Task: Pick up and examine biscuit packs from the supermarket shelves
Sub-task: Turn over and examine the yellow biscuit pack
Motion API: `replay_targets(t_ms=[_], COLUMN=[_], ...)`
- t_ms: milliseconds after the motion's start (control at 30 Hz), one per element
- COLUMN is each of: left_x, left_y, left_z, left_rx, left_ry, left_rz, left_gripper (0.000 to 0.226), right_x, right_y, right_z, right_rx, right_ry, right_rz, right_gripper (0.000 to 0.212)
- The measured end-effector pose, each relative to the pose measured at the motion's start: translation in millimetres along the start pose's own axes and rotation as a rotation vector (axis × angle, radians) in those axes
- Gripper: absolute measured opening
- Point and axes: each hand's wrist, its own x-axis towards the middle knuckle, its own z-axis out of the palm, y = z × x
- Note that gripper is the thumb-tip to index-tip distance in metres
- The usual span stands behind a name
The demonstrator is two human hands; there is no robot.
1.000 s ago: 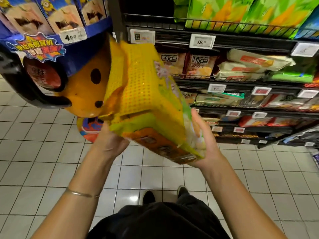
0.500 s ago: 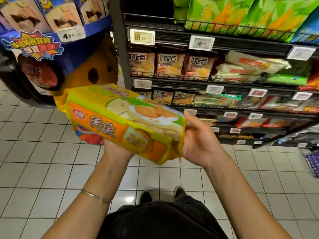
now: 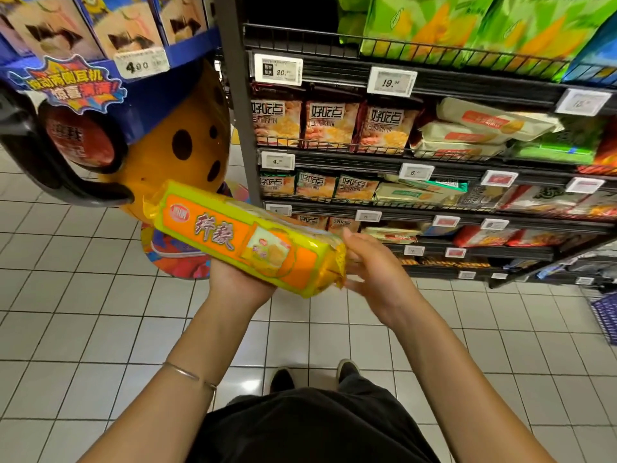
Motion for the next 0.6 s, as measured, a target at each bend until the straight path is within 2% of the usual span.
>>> replay_targets(t_ms=[67, 100, 133, 233, 300, 367, 467, 533, 600], left_x=[4, 7, 9, 9, 5, 2, 2, 2, -1], left_y=[3, 4, 5, 2, 0, -1, -4, -5, -7], left_z=[0, -2, -2, 3, 9, 11, 7, 4, 2], left_rx=[0.07, 0.101, 0.13, 0.281, 0.377, 0.425, 0.503, 0.552, 0.597], left_ry=[-0.072, -0.059, -0.032, 0.037, 0.053, 0.053, 0.034, -0.037, -0.114], left_rz=[0.109, 0.159, 0.214, 0.383, 0.476, 0.53, 0.608, 0.656, 0.698], left_gripper=[0.045, 0.047, 0.05, 0.063, 0.075, 0.083, 0.06, 0.053, 0.062], right_x=[-2, -3, -5, -13, -15, -15, -12, -11, -8], right_y=[-1, -3, -6, -11, -10, -5, 3, 7, 13], right_z=[-2, -4, -5, -2, 6, 12, 18, 20, 18], right_rx=[-0.12, -0.145, -0.179, -0.298, -0.393, -0.454, -0.505, -0.496, -0.457], right_ry=[0.077, 0.061, 0.0, -0.325, -0.426, -0.385, -0.297, -0.22, -0.136], right_rz=[-0.133, -0.201, -0.258, -0.337, -0.344, -0.37, -0.43, -0.463, -0.493], right_gripper=[0.026, 0.028, 0.036, 0.064, 0.074, 0.084, 0.095, 0.099, 0.103])
